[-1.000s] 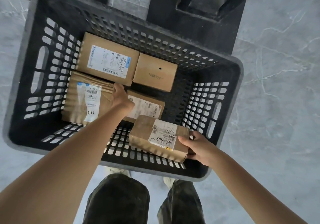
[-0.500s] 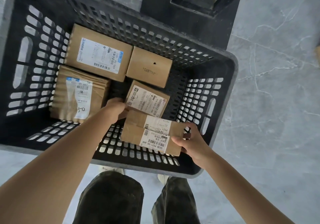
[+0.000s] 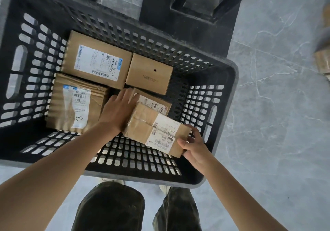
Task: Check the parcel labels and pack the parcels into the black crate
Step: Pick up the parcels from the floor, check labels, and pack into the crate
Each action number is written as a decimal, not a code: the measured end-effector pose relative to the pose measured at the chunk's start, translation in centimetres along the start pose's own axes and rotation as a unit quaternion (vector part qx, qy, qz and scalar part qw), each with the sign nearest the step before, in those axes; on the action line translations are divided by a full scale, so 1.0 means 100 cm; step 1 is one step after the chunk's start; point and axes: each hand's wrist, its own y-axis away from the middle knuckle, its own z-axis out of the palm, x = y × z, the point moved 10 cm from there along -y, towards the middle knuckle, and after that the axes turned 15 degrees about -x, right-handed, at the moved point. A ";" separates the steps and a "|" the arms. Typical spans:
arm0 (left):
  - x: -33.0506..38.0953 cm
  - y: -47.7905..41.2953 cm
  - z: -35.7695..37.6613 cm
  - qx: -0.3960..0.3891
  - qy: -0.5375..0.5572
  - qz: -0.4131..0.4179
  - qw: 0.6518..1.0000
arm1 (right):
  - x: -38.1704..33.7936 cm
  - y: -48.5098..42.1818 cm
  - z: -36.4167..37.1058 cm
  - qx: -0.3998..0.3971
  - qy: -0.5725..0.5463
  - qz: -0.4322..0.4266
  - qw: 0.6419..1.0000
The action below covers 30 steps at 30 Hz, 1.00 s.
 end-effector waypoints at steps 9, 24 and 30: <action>0.026 0.007 0.057 -0.167 -0.233 0.122 0.950 | -0.006 -0.004 -0.002 0.013 -0.035 -0.027 0.999; -0.001 0.046 -0.007 -0.106 0.075 0.034 0.991 | -0.043 -0.021 0.018 0.102 -0.147 -0.125 0.976; 0.072 0.030 -0.029 -0.101 0.613 0.044 0.782 | -0.012 0.000 0.024 0.151 -0.067 -0.099 0.981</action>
